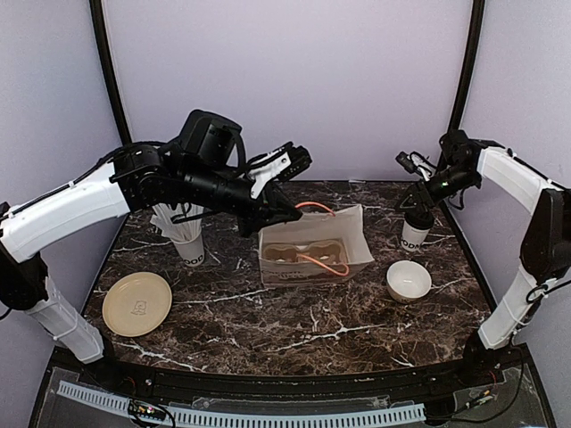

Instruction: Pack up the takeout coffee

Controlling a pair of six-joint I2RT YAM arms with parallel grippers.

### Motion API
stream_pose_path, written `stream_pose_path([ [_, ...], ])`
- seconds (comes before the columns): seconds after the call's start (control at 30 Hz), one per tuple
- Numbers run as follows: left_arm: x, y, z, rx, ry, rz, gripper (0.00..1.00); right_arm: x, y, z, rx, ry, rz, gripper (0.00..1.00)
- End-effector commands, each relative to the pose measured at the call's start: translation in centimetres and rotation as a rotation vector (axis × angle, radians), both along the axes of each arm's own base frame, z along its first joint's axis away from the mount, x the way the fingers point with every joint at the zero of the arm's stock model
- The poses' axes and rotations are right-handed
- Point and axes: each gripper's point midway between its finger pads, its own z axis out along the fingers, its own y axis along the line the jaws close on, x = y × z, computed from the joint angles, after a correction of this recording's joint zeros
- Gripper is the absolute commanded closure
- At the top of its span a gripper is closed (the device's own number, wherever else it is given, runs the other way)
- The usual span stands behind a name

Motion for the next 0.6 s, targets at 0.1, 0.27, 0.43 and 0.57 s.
stream_pose_path([
  [0.1, -6.2, -0.3, 2.3, -0.099, 0.033, -0.116, 1.0, -0.2, 0.0, 1.5, -0.004, -0.062, 0.016, 0.42],
  [0.27, -9.1, -1.1, 0.2, -0.072, 0.115, -0.175, 1.0, -0.3, -0.8, 1.1, -0.062, -0.086, 0.003, 0.4],
  [0.43, -10.1, -1.3, -0.1, -0.099, 0.138, -0.198, 1.0, 0.4, -2.1, 0.3, -0.145, -0.106, -0.04, 0.37],
  [0.57, -9.3, -1.5, 0.2, -0.1, 0.107, -0.164, 1.0, 1.2, -2.8, 0.5, -0.178, -0.122, -0.076, 0.35],
])
